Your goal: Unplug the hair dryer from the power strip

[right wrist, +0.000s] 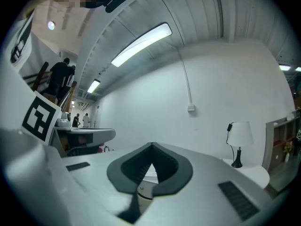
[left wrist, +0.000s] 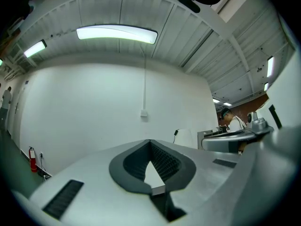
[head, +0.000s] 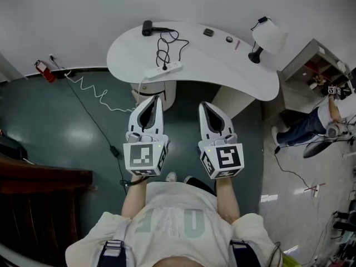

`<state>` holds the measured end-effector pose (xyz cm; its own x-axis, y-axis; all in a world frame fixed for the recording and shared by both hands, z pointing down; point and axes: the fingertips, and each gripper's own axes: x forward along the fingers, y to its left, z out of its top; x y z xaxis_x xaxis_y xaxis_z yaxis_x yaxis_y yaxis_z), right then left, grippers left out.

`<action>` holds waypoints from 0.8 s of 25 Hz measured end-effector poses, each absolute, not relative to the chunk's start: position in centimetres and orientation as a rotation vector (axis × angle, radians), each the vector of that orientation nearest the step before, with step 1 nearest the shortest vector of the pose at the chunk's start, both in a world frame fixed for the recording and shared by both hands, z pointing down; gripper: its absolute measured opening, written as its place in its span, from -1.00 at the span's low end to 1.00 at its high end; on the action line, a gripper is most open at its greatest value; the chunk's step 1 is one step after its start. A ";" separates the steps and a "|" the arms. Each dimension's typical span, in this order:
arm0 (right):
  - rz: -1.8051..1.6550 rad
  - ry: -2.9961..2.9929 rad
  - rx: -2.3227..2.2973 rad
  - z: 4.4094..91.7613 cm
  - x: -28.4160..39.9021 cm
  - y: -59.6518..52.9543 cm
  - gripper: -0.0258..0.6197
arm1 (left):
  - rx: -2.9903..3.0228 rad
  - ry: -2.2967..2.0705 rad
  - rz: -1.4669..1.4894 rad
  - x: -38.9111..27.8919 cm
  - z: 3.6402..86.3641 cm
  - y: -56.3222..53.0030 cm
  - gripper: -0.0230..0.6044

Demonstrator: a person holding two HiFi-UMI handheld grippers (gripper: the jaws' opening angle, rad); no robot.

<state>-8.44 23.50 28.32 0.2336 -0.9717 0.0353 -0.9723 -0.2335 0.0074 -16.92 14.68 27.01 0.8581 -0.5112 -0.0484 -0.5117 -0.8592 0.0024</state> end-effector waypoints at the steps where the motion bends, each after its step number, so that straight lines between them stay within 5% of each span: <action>1: 0.049 -1.934 2.461 28.4 -8.5 23.3 -0.91 | -3.018 0.831 0.079 -17.2 27.0 14.2 -0.91; 11: 0.095 -1.917 2.505 31.1 -5.9 21.7 -0.91 | -3.012 0.878 0.061 -16.2 29.3 9.7 -0.91; 20: -0.058 -2.037 2.350 30.0 2.5 12.8 -0.91 | -2.995 0.823 0.131 -5.5 28.8 4.8 -0.91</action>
<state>2.53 12.84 30.02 0.1420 -0.9898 -0.0078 -0.9887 -0.1422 0.0483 -5.47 4.78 28.76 0.8564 -0.5085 -0.0900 -0.5112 -0.8594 -0.0097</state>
